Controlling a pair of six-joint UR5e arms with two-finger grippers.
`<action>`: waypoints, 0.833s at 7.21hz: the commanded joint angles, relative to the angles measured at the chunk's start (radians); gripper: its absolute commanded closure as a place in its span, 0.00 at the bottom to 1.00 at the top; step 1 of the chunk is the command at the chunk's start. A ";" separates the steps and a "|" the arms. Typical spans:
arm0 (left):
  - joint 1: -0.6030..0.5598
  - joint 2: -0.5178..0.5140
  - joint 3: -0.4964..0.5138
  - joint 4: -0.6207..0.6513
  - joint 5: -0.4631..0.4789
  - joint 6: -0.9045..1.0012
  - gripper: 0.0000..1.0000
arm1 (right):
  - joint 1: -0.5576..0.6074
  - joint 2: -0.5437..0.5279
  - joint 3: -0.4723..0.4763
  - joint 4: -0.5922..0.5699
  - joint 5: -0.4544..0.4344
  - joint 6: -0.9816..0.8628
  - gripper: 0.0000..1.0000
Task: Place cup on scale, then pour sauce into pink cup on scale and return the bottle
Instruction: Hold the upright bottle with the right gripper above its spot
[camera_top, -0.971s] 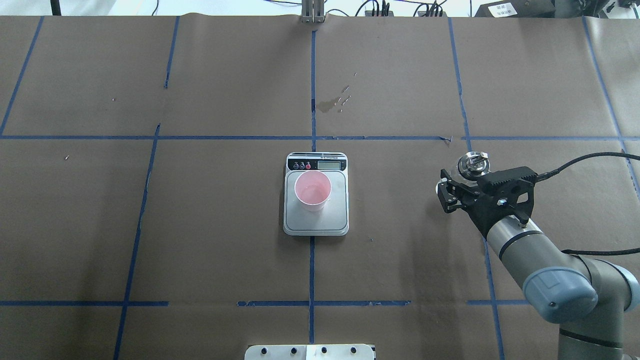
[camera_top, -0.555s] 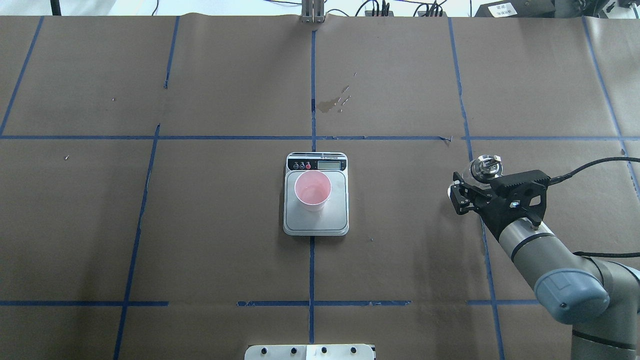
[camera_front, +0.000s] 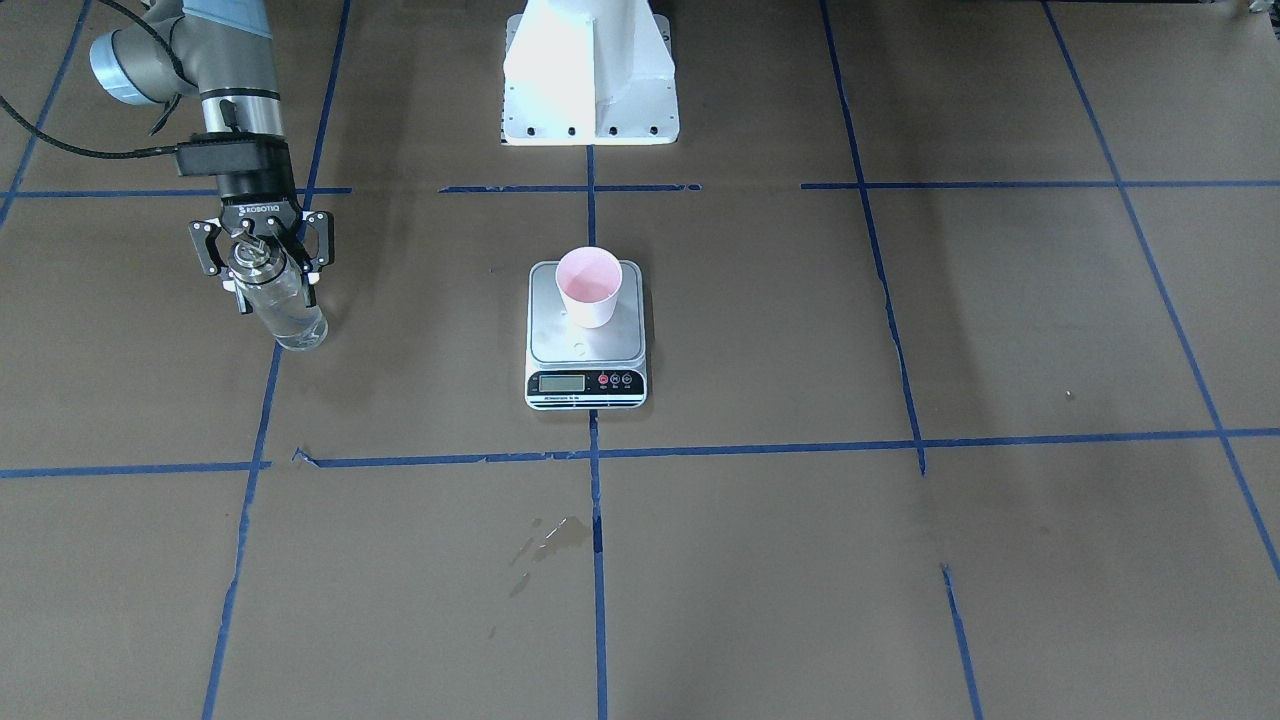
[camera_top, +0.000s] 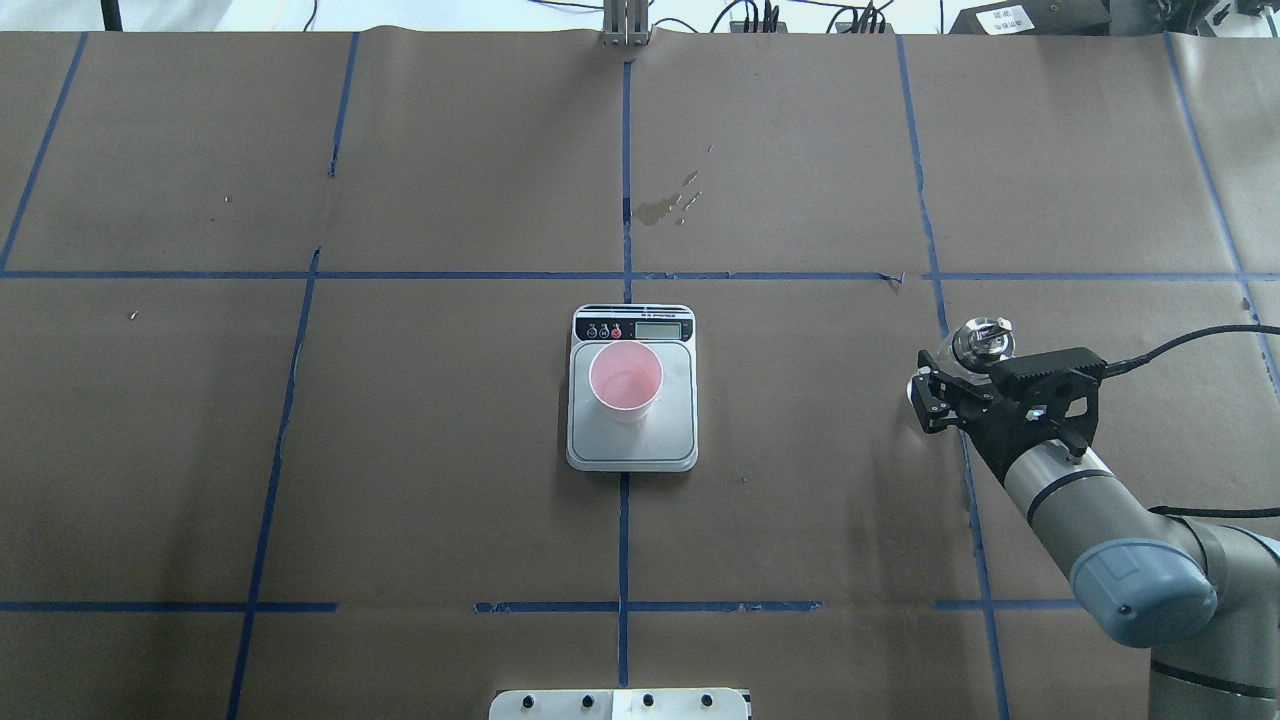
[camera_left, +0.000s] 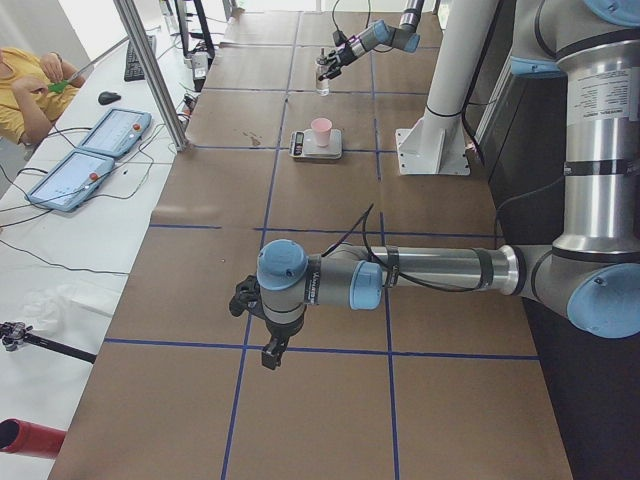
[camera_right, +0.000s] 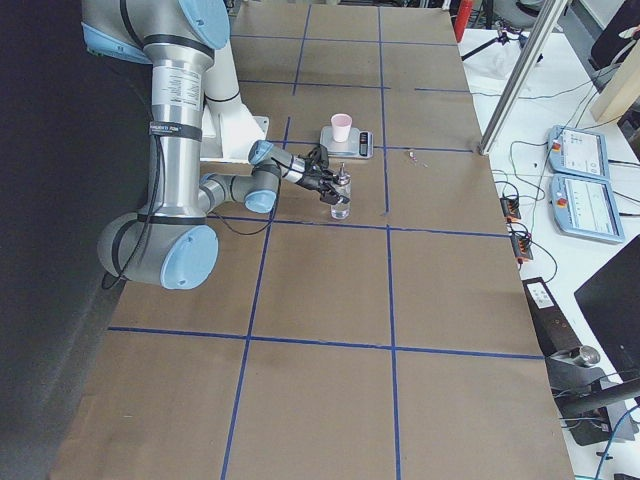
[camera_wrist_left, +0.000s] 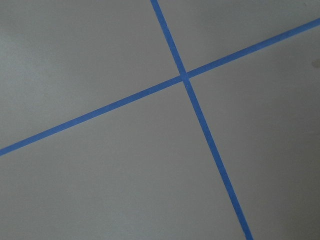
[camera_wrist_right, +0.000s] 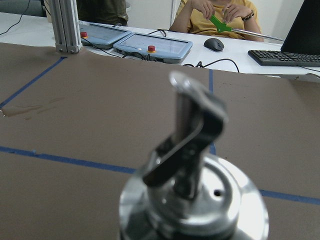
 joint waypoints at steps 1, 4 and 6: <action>0.000 0.000 0.001 0.001 0.000 0.000 0.00 | -0.001 0.000 -0.006 -0.001 0.000 0.005 0.79; 0.000 -0.002 0.005 -0.001 0.000 0.002 0.00 | -0.001 0.001 -0.006 0.000 0.020 0.003 0.72; 0.000 -0.003 0.006 -0.001 0.000 0.002 0.00 | -0.001 0.001 -0.006 0.000 0.025 0.003 0.66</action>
